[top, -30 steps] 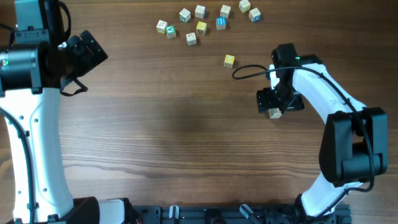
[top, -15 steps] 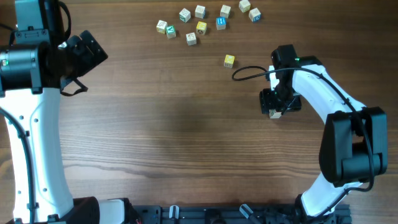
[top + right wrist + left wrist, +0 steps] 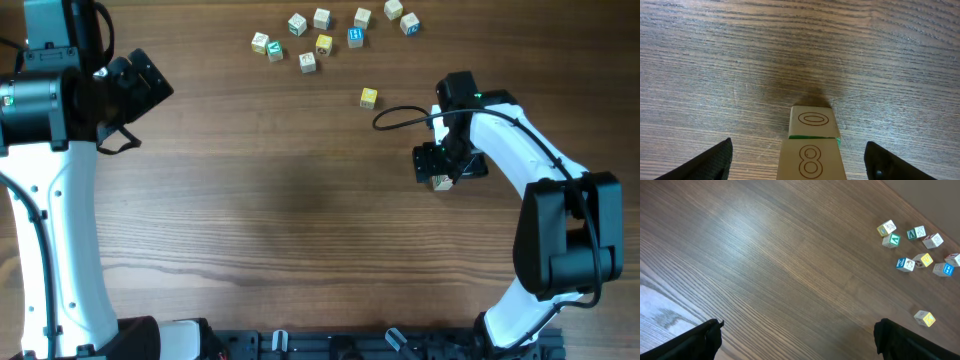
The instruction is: Form a tower
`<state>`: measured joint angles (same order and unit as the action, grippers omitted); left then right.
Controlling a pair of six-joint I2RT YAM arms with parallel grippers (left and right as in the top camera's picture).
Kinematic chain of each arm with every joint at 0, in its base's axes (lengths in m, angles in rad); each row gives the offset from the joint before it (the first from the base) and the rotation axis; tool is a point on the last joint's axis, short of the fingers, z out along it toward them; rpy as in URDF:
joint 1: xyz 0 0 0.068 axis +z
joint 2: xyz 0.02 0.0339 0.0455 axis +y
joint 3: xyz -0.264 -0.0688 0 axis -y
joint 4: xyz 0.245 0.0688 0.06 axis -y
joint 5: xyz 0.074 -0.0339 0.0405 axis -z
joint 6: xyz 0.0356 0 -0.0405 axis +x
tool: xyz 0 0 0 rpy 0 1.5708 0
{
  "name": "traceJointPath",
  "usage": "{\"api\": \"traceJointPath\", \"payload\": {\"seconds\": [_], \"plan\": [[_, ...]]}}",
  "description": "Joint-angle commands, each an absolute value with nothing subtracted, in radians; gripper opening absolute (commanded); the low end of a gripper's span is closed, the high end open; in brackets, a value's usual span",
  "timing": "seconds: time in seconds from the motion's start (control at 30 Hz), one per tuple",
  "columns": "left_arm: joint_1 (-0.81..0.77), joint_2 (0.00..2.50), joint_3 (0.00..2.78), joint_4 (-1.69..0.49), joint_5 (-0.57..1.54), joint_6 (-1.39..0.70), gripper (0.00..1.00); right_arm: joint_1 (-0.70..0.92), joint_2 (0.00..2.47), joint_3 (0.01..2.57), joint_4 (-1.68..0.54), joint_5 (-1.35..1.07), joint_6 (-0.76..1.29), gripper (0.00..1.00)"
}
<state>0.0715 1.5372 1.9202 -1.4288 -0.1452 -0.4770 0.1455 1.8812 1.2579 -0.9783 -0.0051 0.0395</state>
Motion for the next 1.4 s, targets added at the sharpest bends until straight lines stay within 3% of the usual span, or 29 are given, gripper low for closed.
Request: {"api": "traceJointPath", "payload": {"seconds": [0.0,0.27,0.4,0.97,1.13,1.37], "plan": [[0.076,1.535,1.915,-1.427,-0.155,-0.479,1.0,0.13,1.895,1.249,-0.973,0.004,0.035,0.85],[0.076,1.535,1.915,-1.427,-0.154,-0.479,1.0,0.131,1.895,1.248,-0.97,-0.001,0.036,0.84],[0.076,1.535,1.915,-1.427,-0.154,-0.479,1.0,0.131,1.895,1.248,-0.973,-0.001,0.036,0.72],[0.076,1.535,1.915,-1.427,-0.154,-0.479,1.0,0.13,1.895,1.248,-0.976,-0.001,0.034,0.41],[0.076,1.535,1.915,-1.427,-0.155,-0.479,1.0,0.13,1.895,1.248,-0.976,-0.001,0.033,0.34],[0.076,1.535,1.915,-1.427,-0.155,-0.479,1.0,0.13,1.895,1.248,-0.975,-0.001,0.034,0.35]]}}
